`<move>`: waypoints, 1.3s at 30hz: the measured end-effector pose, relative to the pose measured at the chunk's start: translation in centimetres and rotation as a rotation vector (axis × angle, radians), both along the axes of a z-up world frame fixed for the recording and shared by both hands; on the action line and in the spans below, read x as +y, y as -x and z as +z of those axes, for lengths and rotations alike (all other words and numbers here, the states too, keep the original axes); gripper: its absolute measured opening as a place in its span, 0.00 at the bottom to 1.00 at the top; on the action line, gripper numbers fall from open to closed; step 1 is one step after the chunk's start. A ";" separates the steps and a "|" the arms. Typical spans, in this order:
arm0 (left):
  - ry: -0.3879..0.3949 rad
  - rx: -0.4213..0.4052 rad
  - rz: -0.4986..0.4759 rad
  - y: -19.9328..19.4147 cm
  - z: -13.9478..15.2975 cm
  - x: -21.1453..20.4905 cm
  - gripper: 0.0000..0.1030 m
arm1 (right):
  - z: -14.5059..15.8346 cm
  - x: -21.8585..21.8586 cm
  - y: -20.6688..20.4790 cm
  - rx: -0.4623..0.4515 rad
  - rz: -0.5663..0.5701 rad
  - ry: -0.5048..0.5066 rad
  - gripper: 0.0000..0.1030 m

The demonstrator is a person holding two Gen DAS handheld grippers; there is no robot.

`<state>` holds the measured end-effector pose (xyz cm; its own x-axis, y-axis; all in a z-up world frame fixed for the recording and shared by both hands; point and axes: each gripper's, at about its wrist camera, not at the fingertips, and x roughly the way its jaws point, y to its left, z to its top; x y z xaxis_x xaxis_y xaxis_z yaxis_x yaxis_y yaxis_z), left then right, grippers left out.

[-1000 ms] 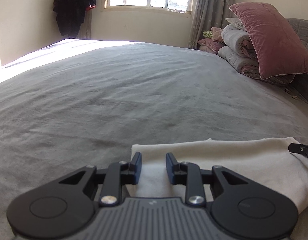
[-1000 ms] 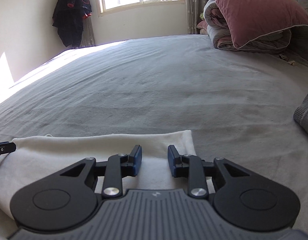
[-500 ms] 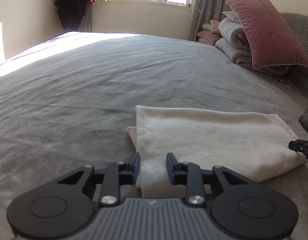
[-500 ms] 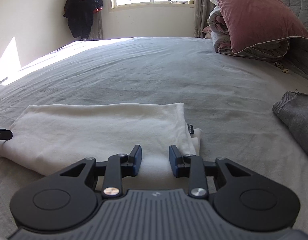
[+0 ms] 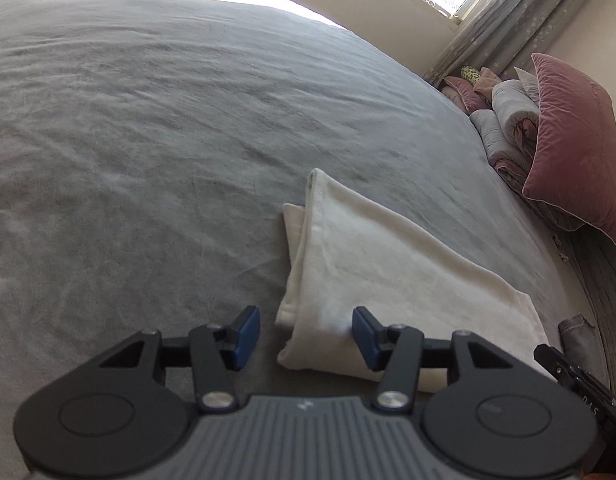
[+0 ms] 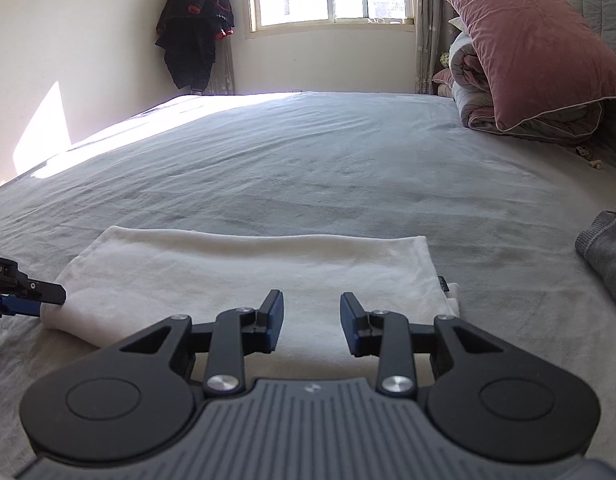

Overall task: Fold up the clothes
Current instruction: 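Move both open grippers over the folded sweatshirt, then grasp the sweatshirt end with the left gripper and lift it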

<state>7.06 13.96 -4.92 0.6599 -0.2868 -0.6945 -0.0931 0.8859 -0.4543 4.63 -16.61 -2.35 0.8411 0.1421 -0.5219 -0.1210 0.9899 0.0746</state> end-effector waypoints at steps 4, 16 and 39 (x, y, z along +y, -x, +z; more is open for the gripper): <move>0.031 -0.013 0.012 -1.1 -0.7 -0.3 0.51 | 0.1 1.0 -0.5 -0.006 0.019 -0.006 0.34; 0.108 -0.095 0.057 -1.6 -1.9 -1.0 0.23 | -1.2 3.0 -3.1 -0.012 0.069 -0.069 0.29; -0.133 -0.296 -0.083 -0.3 9.4 -10.5 0.14 | -1.8 -0.2 -6.8 0.214 0.194 -0.354 0.18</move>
<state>7.33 3.46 4.52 0.8168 -0.2682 -0.5108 0.1011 0.9382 -0.3310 11.39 -16.80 -4.13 0.6595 0.4873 -0.5724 -0.2467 0.8596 0.4475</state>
